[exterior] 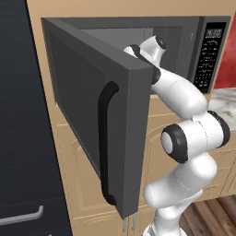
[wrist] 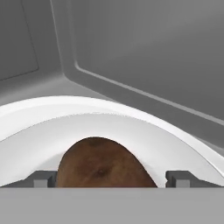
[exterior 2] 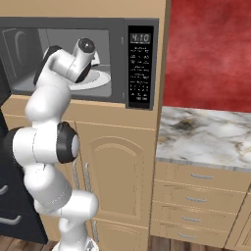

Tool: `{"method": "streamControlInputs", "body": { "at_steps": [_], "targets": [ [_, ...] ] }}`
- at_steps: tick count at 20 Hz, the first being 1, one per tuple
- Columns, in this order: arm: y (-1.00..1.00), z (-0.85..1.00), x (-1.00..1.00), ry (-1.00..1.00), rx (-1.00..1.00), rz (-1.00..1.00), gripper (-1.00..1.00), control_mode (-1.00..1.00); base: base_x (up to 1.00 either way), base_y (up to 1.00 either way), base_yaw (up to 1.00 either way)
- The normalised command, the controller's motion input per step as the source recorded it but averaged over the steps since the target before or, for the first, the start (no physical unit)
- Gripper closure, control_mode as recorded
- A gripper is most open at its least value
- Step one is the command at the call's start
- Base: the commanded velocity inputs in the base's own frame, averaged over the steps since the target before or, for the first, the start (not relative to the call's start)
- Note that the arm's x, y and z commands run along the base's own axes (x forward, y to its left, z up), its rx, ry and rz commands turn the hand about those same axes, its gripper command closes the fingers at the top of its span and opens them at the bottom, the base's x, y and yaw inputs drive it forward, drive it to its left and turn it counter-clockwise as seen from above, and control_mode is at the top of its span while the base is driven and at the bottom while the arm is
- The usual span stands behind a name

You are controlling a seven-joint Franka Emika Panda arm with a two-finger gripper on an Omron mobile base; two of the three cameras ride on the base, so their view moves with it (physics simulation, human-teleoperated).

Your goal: Retrieve the reheated potato from the microwave, then place the potato, cheese, and condiment on the cutting board.

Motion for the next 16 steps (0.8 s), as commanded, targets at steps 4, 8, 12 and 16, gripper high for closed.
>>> {"method": "streamControlInputs", "body": {
  "at_steps": [4, 8, 12, 16],
  "targets": [
    [0.09, -0.21, 0.08, -0.01, -0.03, 0.03, 1.0, -1.0, 0.0, 0.0, 0.0],
    [0.11, -0.24, -0.26, -0.09, -0.03, 0.03, 1.0, -1.0, 0.0, 0.0, 0.0],
    [0.02, 0.07, -0.12, -0.17, 0.0, 0.0, 1.0, -1.0, 0.0, 0.0, 0.0],
    [0.0, 0.29, -0.37, -0.25, 0.0, 0.0, 1.0, -1.0, 0.0, 0.0, 0.0]
  ]
}}
